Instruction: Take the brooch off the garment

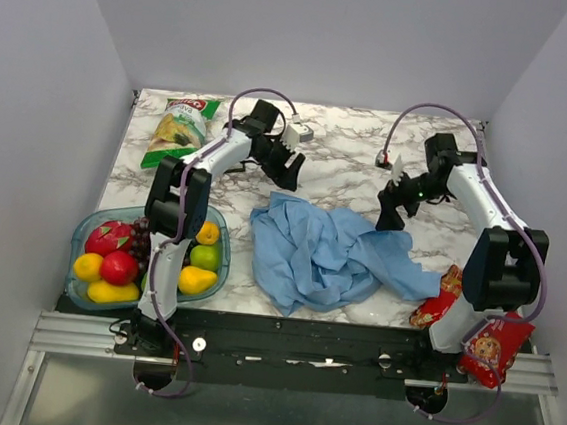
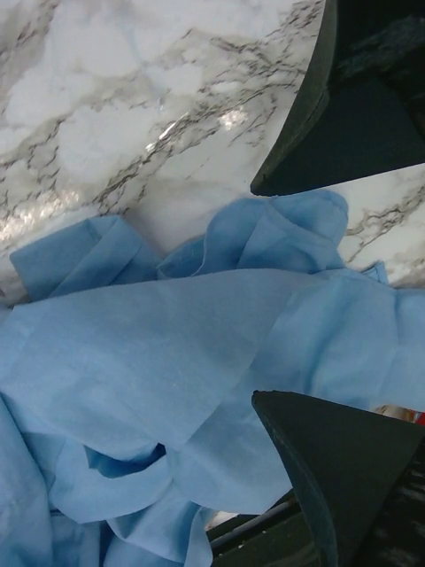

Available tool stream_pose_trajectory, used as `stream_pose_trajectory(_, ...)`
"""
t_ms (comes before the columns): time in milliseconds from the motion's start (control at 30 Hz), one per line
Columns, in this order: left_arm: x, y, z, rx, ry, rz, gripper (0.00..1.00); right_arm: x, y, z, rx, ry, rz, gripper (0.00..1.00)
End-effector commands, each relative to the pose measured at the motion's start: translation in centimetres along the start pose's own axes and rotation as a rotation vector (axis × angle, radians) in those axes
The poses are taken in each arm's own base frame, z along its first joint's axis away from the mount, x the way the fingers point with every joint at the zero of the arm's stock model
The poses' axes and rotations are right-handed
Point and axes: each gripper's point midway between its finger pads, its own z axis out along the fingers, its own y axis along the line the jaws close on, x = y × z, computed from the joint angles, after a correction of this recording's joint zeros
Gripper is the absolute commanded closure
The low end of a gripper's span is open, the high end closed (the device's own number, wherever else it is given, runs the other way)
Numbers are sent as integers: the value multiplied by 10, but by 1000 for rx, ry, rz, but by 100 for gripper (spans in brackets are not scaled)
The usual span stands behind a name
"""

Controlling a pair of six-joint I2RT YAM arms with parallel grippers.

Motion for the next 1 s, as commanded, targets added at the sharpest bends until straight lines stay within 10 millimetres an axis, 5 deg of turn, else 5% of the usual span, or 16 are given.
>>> stream_pose_trajectory(0,2,-14,17,102,29,-67,23,6,10,23,-58,45,-46,6)
stream_pose_trajectory(367,34,-37,19,207,131,-81,35,2,-24,31,66,68,-5,47)
stream_pose_trajectory(467,39,-41,20,234,152,-98,48,-5,-38,32,118,61,5,72)
stream_pose_trajectory(567,37,-48,17,274,151,-112,78,-28,-58,21,217,16,11,88)
stream_pose_trajectory(600,35,-49,16,278,151,-111,97,-34,-62,17,243,4,18,96)
stream_pose_trajectory(767,-11,-52,-29,219,54,-36,100,-91,-91,-29,429,-100,-41,99)
stream_pose_trajectory(900,-66,-61,-101,119,-153,41,100,-147,-83,-69,487,-274,-136,99)
stream_pose_trajectory(967,-72,-60,-120,71,-200,53,100,-171,-75,-91,531,-353,-197,100)
